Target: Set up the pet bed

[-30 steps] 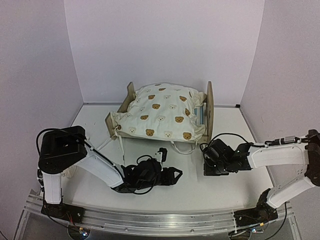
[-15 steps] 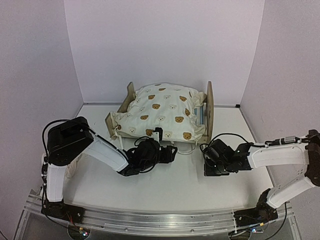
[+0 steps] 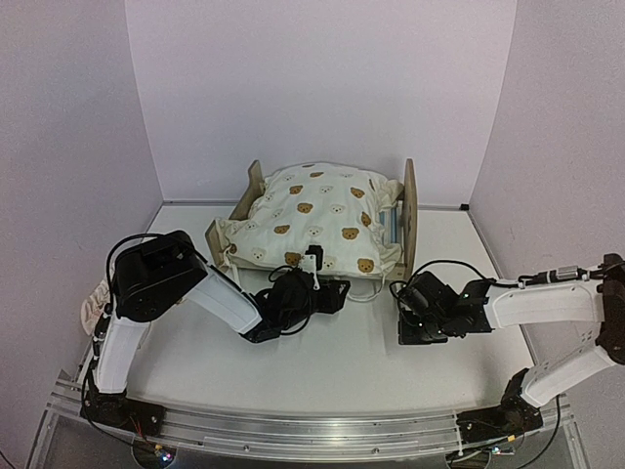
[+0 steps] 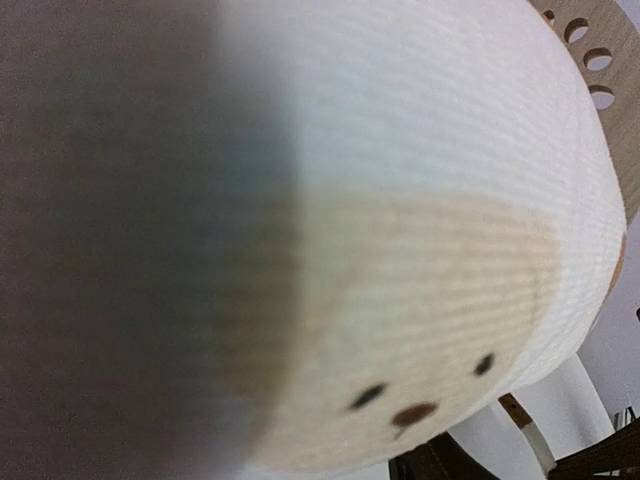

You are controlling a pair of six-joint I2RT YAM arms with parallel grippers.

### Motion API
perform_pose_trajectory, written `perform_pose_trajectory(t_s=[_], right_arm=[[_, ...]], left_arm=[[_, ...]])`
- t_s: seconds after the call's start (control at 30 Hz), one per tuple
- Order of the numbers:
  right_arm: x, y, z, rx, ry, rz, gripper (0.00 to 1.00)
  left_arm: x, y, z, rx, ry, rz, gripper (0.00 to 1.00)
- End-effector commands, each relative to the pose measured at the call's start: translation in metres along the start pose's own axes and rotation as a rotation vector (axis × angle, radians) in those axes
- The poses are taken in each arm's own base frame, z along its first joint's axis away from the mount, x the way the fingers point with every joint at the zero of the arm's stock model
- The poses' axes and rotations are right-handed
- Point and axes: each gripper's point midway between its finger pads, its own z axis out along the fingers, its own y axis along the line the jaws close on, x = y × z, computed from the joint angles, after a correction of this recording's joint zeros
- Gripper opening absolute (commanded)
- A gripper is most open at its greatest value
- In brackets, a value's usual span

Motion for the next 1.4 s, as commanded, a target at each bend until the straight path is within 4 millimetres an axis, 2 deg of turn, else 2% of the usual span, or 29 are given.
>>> perform_pose_trajectory(t_s=[0.0,0.23,0.43,0.7,1.0,1.37], right_arm=[[-0.004,0.006,-0.008,-0.035,-0.012,-0.003,0.00],[0.000,0.008,-0.007,-0.044,0.008,-0.010,0.00],[0.000,0.008,-0.006,-0.041,0.012,-0.016,0.00],[-0.006,0.009,-0.010,-0.046,-0.011,-0.022,0.00],[-0.010,0.007,-0.011,-0.034,-0.031,-0.025,0.00],[-0.014,0.004,-0.012,-0.016,-0.050,-0.031,0.00]], left_arm=[[-0.025,-0.005,0.009,0.025,-0.099,-0.019,0.46],[-0.028,0.009,0.017,0.003,-0.140,-0.038,0.32],[-0.025,0.007,0.022,0.022,-0.135,-0.024,0.01],[-0.007,0.012,-0.006,0.013,-0.029,-0.120,0.00],[0.023,-0.013,-0.042,0.062,0.074,-0.213,0.00],[0.053,-0.047,-0.069,0.085,0.163,-0.283,0.00]])
